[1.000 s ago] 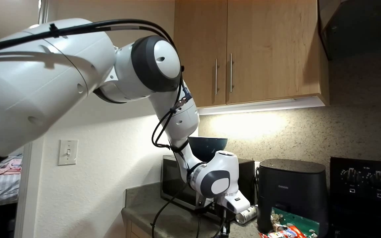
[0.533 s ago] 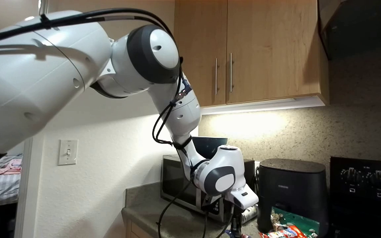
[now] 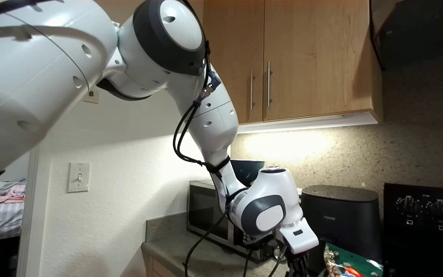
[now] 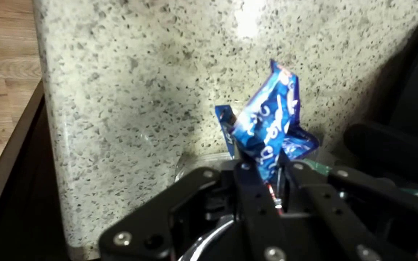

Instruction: Pick up the sachets from the countertop and put them in the plastic bowl.

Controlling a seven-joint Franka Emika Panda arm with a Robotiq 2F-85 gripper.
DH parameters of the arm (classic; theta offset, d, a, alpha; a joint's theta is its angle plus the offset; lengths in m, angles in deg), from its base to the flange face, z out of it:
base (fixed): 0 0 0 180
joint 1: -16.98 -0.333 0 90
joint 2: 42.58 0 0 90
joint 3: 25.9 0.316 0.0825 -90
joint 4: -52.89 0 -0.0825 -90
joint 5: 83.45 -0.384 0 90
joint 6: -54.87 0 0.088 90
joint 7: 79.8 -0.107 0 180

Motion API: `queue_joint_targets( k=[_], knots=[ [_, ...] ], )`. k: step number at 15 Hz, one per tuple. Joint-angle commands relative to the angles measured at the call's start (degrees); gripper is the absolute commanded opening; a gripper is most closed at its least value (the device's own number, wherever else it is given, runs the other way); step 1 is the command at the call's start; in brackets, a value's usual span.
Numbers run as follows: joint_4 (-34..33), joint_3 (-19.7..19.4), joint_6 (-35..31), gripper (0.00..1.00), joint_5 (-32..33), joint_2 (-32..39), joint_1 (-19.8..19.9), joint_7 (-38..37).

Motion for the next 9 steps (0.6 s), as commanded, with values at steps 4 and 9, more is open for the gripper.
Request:
queue_joint_targets(
  k=[4, 9],
  knots=[
    [2.1, 0.7, -1.6, 0.04, -0.1, -1.8, 0.6, -1.1],
    [-3.2, 3.5, 2.2, 0.04, 1.1, 1.2, 0.2, -0.3]
  ],
)
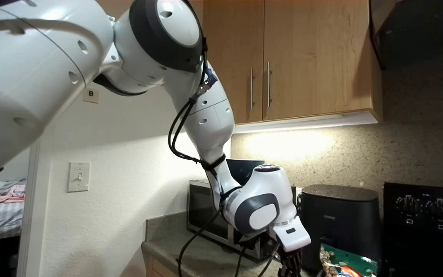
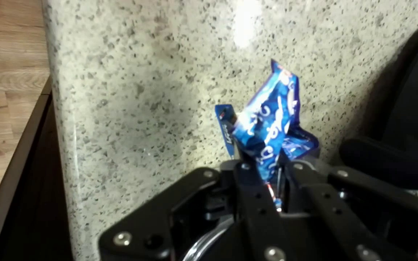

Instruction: Pick up the sachets from the countertop and put them in the plastic bowl.

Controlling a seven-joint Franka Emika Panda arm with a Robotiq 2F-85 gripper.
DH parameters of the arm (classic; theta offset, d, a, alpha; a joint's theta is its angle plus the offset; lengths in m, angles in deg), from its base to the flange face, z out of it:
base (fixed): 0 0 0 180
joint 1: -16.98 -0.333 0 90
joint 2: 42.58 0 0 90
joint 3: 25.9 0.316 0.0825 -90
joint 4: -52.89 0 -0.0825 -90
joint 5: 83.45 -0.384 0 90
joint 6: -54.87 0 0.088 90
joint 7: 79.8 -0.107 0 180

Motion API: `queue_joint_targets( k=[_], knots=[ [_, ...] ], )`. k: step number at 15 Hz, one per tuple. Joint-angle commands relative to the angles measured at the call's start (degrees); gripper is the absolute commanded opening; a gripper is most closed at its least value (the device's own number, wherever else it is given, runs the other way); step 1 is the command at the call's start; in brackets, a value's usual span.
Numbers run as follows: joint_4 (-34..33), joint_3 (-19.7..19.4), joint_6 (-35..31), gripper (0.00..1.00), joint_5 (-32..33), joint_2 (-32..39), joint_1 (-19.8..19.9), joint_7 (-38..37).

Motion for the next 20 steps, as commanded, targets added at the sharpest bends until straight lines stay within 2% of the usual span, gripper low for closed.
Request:
queue_joint_targets(
  k=[1, 2, 4, 6, 9, 12, 13, 14, 20],
  knots=[
    [-7.6, 2.5, 6.0, 0.04, 2.2, 3.7, -0.1, 0.4],
    [-10.1, 3.0, 8.9, 0.04, 3.2, 4.6, -0.4, 0.5],
    [-12.5, -0.7, 12.7, 0.04, 7.2, 5.0, -4.9, -3.5],
    [-12.5, -6.1, 13.9, 0.04, 12.0, 4.5, -10.4, -10.0],
    [-9.3, -14.1, 11.8, 0.04, 18.0, 3.1, -18.1, -22.4],
    [-5.8, -20.4, 10.4, 0.04, 23.1, 2.6, -24.1, -33.4],
    [-5.0, -20.5, 9.6, 0.04, 23.5, 3.1, -23.7, -34.6],
    [-8.9, -17.1, 11.7, 0.14, 23.5, 4.1, -20.5, -31.6],
    [-6.9, -18.6, 10.7, 0.14, 23.9, 4.1, -21.6, -33.6]
  ],
)
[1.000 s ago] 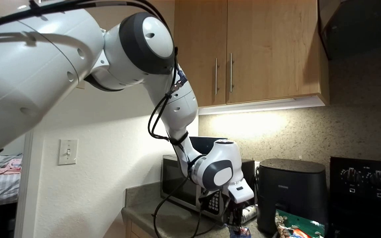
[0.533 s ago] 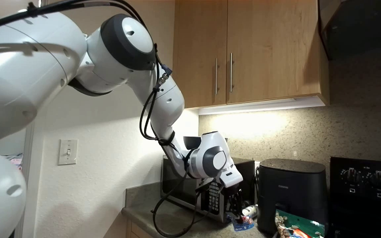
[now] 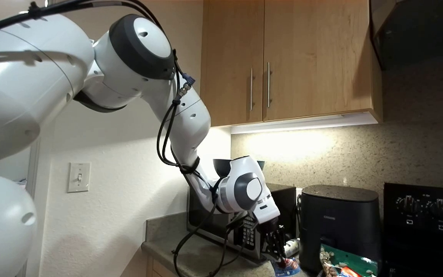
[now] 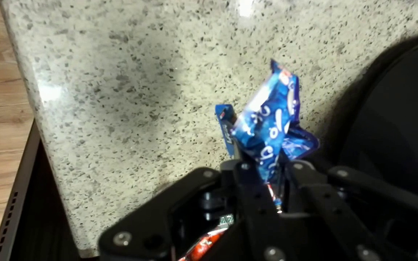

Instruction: Pick up the sachets from the countertop and put them in the plastic bowl.

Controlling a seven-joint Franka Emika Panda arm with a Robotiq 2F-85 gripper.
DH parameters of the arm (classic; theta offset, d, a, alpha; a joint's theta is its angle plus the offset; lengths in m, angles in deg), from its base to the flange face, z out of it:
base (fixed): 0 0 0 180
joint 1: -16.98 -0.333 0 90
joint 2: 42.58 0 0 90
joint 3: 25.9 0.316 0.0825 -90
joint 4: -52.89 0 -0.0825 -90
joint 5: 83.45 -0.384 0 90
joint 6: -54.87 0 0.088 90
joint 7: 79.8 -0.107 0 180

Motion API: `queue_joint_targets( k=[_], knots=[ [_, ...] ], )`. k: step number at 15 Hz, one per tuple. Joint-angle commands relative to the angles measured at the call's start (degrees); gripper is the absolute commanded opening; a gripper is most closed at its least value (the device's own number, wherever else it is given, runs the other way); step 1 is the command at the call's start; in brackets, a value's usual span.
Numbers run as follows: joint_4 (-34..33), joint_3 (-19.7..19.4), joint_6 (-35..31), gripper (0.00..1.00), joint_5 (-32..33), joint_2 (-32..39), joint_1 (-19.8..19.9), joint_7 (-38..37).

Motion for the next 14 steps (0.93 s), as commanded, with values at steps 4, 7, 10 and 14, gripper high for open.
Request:
queue_joint_targets(
  k=[4, 7, 10, 14],
  knots=[
    [0.8, 0.8, -1.2, 0.04, 2.5, -1.1, 1.2, -1.8],
    [5.9, -2.1, -5.6, 0.04, 2.4, -5.3, -0.7, -3.2],
    [9.5, -8.8, -8.4, 0.04, 2.5, -8.0, -5.9, -6.9],
    [15.7, -19.0, -11.0, 0.04, 0.7, -10.2, -13.1, -8.9]
  ],
)
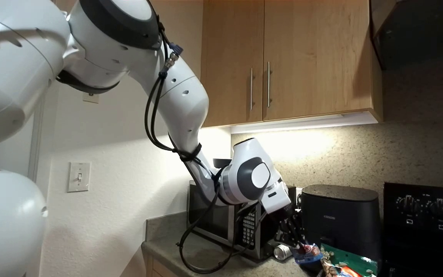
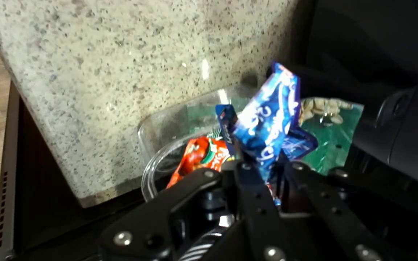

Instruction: Pick up the sachets from the countertop and put them in the plastic bowl.

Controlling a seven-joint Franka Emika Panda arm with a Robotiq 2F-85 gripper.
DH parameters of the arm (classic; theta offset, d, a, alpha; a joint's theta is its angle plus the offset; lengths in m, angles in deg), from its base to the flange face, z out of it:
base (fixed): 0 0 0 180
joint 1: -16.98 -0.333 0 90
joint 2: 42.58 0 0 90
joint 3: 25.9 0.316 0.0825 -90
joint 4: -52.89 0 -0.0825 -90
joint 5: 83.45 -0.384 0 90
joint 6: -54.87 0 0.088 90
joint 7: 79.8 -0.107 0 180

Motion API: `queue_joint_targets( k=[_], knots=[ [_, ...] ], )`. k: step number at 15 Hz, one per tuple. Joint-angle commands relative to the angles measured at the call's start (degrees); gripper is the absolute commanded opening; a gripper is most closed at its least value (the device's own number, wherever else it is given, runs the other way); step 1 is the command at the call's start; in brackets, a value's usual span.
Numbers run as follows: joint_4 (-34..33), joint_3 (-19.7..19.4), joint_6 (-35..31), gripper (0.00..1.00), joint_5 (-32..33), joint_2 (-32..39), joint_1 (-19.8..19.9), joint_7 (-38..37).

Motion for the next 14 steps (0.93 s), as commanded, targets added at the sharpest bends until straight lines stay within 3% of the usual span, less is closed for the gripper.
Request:
queue_joint_targets(
  k=[1, 2, 4, 6, 14],
  knots=[
    [7.1, -8.8, -5.0, 0.04, 0.2, -2.1, -6.7, -4.8],
    [7.7, -11.0, -7.0, 0.04, -0.7, -0.7, -8.2, -6.6],
    [7.6, -11.3, -9.9, 0.04, -3.0, 1.7, -7.0, -8.6],
    [6.0, -8.2, -9.1, 0.04, -4.7, 2.1, -3.1, -9.3],
    [-2.2, 11.8, -6.2, 0.04, -9.5, 4.0, 12.3, -6.4]
  ],
)
